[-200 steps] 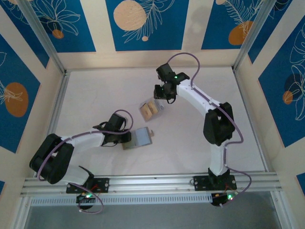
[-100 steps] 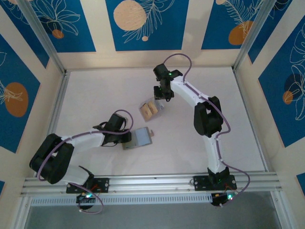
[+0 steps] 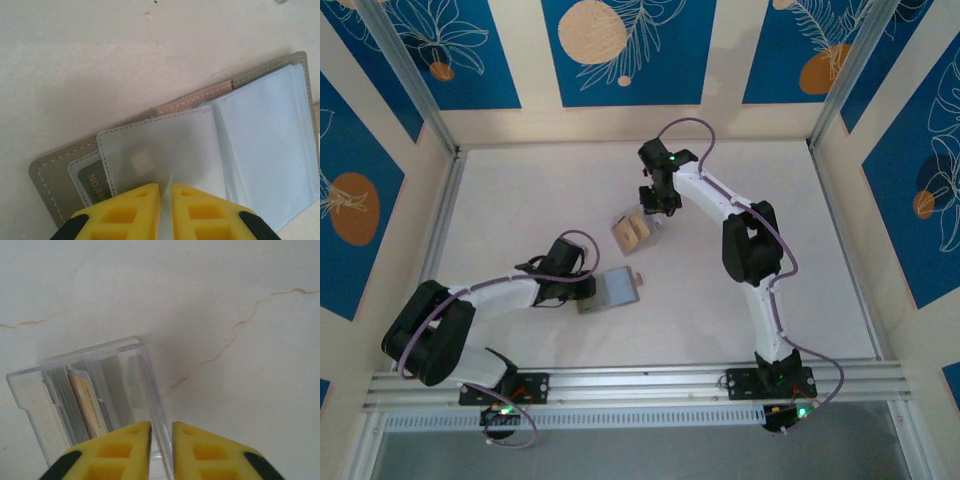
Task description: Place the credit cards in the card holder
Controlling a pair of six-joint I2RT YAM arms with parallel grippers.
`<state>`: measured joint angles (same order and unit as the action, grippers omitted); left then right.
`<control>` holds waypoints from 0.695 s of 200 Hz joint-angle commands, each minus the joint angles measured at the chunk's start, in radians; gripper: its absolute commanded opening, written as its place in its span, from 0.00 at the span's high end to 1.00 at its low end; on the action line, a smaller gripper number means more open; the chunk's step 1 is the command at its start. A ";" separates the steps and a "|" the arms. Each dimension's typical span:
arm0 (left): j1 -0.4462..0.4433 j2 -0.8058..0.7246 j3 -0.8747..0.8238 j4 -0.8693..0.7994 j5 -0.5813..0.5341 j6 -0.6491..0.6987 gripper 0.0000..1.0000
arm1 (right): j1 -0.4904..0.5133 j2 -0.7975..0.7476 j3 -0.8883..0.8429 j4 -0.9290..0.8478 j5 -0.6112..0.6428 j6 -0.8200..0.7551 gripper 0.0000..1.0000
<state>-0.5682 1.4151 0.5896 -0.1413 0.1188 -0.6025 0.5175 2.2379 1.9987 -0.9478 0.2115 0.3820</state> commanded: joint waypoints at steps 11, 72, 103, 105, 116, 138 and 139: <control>-0.013 0.008 -0.032 -0.064 -0.007 -0.006 0.86 | 0.013 -0.005 0.030 -0.037 -0.023 -0.012 0.90; -0.013 0.017 -0.032 -0.060 -0.008 -0.009 0.86 | 0.027 -0.060 0.038 -0.054 -0.033 -0.025 1.00; -0.013 0.025 -0.030 -0.057 0.001 -0.008 0.86 | 0.038 -0.140 0.024 -0.062 0.016 -0.026 1.00; -0.014 0.025 -0.030 -0.057 0.002 -0.008 0.86 | 0.041 -0.147 0.020 -0.061 0.023 -0.024 1.00; -0.012 0.027 -0.030 -0.059 0.002 -0.008 0.86 | 0.054 -0.186 -0.001 -0.052 0.049 -0.023 1.00; -0.013 0.010 -0.031 -0.074 -0.016 -0.009 0.86 | 0.091 -0.290 -0.094 0.008 0.049 -0.018 1.00; -0.012 0.009 -0.031 -0.075 -0.017 -0.009 0.86 | 0.093 -0.295 -0.100 0.012 0.046 -0.018 1.00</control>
<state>-0.5682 1.4155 0.5896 -0.1413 0.1188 -0.6029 0.5671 2.0892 1.9743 -0.9768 0.2440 0.3691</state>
